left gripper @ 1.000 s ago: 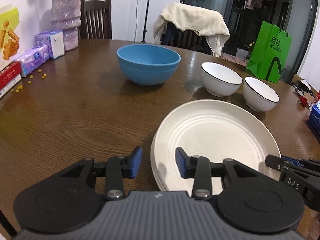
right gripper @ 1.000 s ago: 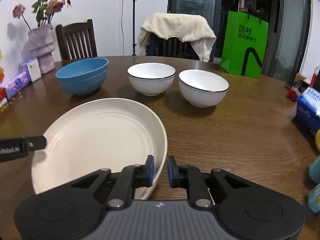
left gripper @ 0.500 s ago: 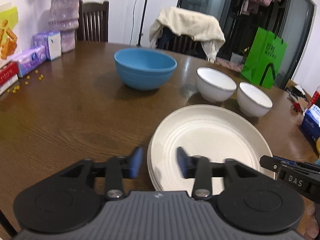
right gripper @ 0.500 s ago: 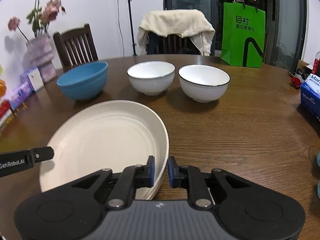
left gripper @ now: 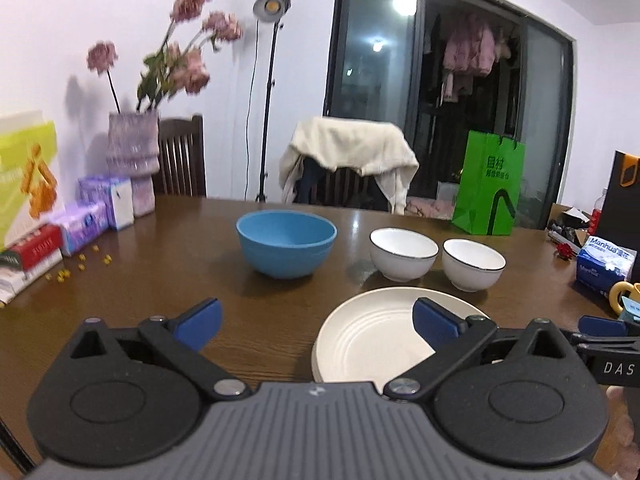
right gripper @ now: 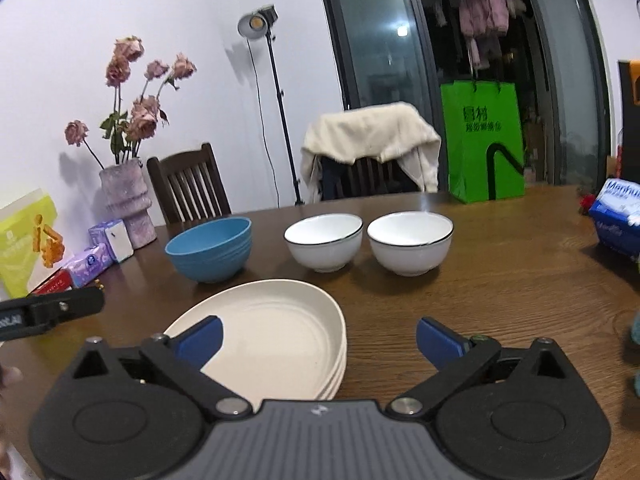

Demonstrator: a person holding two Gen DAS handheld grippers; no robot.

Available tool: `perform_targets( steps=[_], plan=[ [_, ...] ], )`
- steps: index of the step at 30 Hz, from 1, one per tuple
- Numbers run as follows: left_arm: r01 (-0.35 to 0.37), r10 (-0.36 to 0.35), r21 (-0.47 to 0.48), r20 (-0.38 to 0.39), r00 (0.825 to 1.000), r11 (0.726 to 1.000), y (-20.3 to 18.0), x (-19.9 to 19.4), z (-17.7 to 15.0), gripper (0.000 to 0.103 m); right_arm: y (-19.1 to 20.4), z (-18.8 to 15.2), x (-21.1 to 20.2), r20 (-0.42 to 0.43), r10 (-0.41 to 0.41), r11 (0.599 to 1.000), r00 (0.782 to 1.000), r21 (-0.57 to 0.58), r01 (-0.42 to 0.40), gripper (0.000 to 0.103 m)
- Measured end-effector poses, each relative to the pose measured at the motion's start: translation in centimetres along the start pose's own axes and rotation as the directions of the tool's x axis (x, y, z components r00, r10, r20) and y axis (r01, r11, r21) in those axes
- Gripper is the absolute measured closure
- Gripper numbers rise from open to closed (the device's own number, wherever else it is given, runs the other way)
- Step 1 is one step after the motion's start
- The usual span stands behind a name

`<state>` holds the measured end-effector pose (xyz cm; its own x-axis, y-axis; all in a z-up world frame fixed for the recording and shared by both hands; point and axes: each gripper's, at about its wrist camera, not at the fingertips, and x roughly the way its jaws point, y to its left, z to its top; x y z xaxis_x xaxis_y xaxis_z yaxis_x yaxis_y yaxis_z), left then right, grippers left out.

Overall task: Organize plates and bowls
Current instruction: 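Withdraw both open tools and move them toward the blue bowl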

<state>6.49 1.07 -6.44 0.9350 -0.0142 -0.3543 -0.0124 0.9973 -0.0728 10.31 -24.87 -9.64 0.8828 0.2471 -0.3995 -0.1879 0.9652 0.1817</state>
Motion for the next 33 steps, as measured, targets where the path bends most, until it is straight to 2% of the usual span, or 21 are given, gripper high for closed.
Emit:
perform_targets(
  steps=[4, 8, 16, 21, 26, 33],
  plan=[
    [-0.004, 0.004, -0.002, 0.034, 0.999, 1.0, 0.9, -1.9, -0.2, 0.0, -0.3, -1.0, -1.9, 0.031, -0.023, 0.999, 0.999, -0.041, 0.024, 0.0],
    [-0.022, 0.022, -0.011, 0.054, 0.998, 1.0, 2.1, -3.5, -0.6, 0.0, -1.0, -1.8, -3.9, 0.062, -0.038, 0.999, 0.997, -0.033, 0.041, 0.0],
    [-0.074, 0.074, -0.015, 0.046, 0.996, 0.997, 4.8, -6.1, -2.3, 0.0, -1.4, -2.4, -5.8, 0.109, -0.055, 0.998, 0.992, -0.024, 0.058, 0.0],
    [-0.101, 0.102, -0.034, 0.029, 0.994, 0.994, 6.4, -6.6, -3.1, 0.0, -0.7, -2.6, -6.2, 0.126, -0.051, 0.998, 0.991, -0.024, 0.054, 0.0],
    [-0.097, 0.1, -0.067, 0.031, 0.995, 0.993, 7.8, -6.6, -3.3, 0.0, 0.2, -2.5, -6.6, 0.174, -0.069, 0.997, 0.982, -0.017, 0.073, 0.0],
    [-0.074, 0.078, -0.087, 0.039, 0.996, 0.993, 8.7, -6.0, -3.6, 0.0, 1.8, -2.1, -6.2, 0.153, -0.063, 0.995, 0.986, -0.069, 0.074, 0.0]
  ],
)
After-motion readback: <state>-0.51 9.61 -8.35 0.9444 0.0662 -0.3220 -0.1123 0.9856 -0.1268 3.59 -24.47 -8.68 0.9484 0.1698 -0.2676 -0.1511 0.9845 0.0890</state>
